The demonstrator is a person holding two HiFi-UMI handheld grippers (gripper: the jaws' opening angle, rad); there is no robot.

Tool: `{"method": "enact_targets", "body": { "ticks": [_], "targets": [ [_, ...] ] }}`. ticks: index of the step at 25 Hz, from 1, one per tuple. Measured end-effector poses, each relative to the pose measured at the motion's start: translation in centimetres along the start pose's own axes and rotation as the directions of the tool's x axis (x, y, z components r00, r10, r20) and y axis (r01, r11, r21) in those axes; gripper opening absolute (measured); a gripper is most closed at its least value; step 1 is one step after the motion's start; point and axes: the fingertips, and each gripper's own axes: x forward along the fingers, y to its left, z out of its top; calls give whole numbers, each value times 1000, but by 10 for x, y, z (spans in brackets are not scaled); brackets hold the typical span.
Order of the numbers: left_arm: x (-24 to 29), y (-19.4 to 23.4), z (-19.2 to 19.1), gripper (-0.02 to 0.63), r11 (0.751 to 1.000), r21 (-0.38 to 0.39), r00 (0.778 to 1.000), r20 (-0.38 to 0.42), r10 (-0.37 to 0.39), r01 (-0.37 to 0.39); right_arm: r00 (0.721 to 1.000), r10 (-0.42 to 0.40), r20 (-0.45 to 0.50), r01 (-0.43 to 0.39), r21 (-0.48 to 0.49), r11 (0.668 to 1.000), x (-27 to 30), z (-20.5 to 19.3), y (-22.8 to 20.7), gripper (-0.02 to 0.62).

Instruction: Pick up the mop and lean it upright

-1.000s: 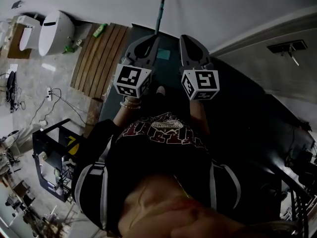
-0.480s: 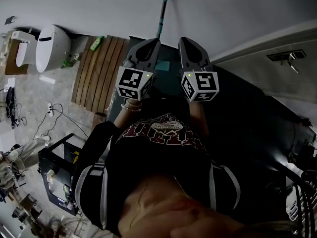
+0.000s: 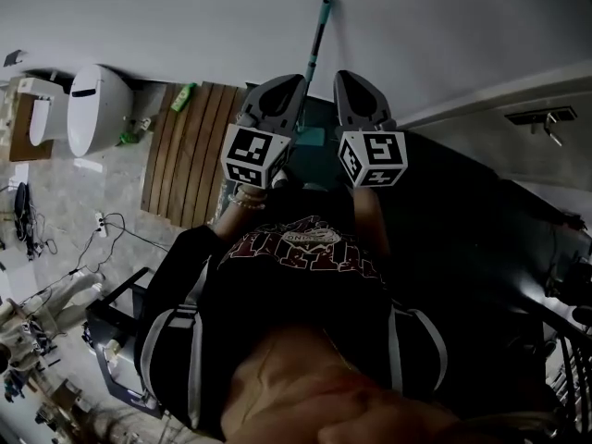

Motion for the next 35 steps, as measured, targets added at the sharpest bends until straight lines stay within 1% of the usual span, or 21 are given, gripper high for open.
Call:
{"method": "enact_targets", "body": {
  "ticks": [5,8,11,15,20,25,29,32,35],
  "targets": [
    [17,21,3,38,1000,6,1000,-10,-8,9,1000,-2,-16,2,-23,1000,26,1,-8,18],
    [26,29,5,38,1000,10,1000,-7,12,-12,1000,3,-19,-4,-41,999,35,2,-18,18],
    [38,39,7,38,999,9,999,-8,38,-38,1000,14,-15,-15,-35,999,48,4,-32,18],
    [58,47,13,38,997,5,997,-11,75,-75,998,56,-31,-57,-21,998,69,5,-47,18],
    [84,54,20,38,995,-2,995,-20,101,-101,992,109,-56,-110,-13,994,96,6,-61,18],
    [107,61,15,38,990,15,990,-35,138,-137,984,154,-93,-158,-37,987,120,-4,-76,18],
    [120,68,10,38,988,0,987,-43,154,-154,977,176,-122,-181,-35,983,136,-16,-85,18],
    [125,74,7,38,988,-11,987,-52,154,-155,973,180,-143,-186,-33,982,147,-22,-87,18],
    [130,81,5,38,990,-13,988,-63,138,-139,972,171,-159,-178,-29,984,158,-27,-88,18]
  ]
}}
